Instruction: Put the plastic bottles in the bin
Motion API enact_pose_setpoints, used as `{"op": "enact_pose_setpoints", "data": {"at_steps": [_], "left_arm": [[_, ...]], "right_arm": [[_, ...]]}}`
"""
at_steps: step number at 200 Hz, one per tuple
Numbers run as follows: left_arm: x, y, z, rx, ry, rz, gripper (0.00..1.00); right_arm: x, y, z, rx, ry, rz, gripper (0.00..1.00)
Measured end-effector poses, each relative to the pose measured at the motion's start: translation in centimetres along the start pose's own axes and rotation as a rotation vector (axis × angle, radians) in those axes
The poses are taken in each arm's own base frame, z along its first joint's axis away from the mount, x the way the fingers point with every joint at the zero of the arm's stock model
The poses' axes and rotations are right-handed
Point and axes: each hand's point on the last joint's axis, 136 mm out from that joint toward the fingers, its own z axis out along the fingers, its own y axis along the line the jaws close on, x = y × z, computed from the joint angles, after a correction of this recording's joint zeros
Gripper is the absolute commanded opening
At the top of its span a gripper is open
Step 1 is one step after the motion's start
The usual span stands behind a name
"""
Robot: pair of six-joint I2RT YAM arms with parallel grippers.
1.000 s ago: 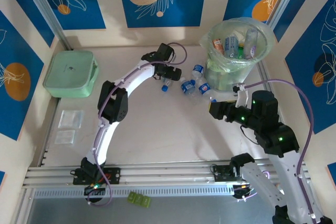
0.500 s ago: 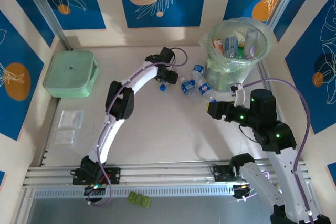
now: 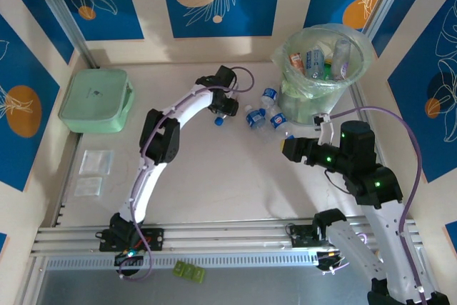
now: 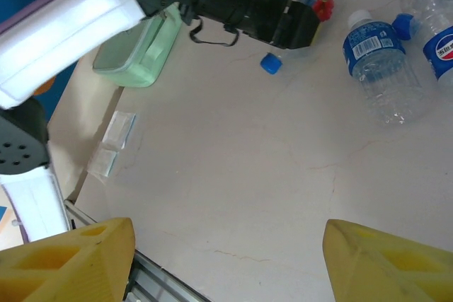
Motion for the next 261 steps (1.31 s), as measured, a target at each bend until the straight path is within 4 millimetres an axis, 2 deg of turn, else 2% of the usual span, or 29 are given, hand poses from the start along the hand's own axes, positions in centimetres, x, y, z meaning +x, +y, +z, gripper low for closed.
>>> {"op": "enact_pose_setpoints", "data": {"at_steps": [14,26,48,64,81,98,118,150,158,176,192,229,261], "left_arm": [[-0.4,-0.1,-2.4,0.005,-0.036,-0.002,0.55],[-0.9,-0.3,-5.2,0.018,-0.087,-0.010,0.55],[-2.0,-1.5,-11.7,0.087,-0.215,-0.039,0.55],[-2.5,-2.9,-16.9,0.183,-0.317,-0.060,0.55],[-2.0,-4.5,-21.2,0.289,-0.402,-0.076,0.55],[-0.5,-6.2,-24.7,0.413,-0.467,-0.088,0.55],[1.2,-8.1,-27.5,0.549,-0.490,-0.105,0.54],[1.9,-11.2,-30.5,0.762,-0.497,-0.119,0.54],[2.5,-11.8,-31.0,0.809,-0.486,-0.127,0.54],[4.0,-13.2,-32.0,0.906,-0.457,-0.147,0.54],[4.8,-14.4,-33.5,0.988,-0.449,-0.155,0.54],[6.3,-16.8,-37.4,1.131,-0.464,-0.126,0.54],[7.2,-18.5,-39.8,1.227,-0.468,-0.088,0.55]], "right_arm": [[-0.3,0.0,-0.3,0.016,-0.005,0.005,0.71],[-0.6,0.0,-0.4,0.030,-0.009,0.016,0.72],[-1.0,0.2,-0.4,0.049,-0.006,0.039,0.72],[-1.0,1.2,-0.4,0.026,0.005,0.033,0.72],[-0.8,2.6,-0.5,-0.036,0.011,0.018,0.72],[-1.2,4.3,-0.8,-0.110,-0.005,0.011,0.72],[-2.0,6.4,-1.3,-0.202,-0.035,0.012,0.72],[-3.7,8.6,-1.5,-0.309,-0.078,0.034,0.72],[-4.1,8.9,-1.4,-0.325,-0.087,0.045,0.73],[-4.9,9.5,-0.9,-0.349,-0.094,0.065,0.85],[-5.4,10.2,0.0,-0.370,-0.080,0.080,0.88],[-6.6,11.5,2.0,-0.379,-0.074,0.071,0.91],[-7.9,12.6,1.9,-0.433,-0.128,0.055,0.90]]}}
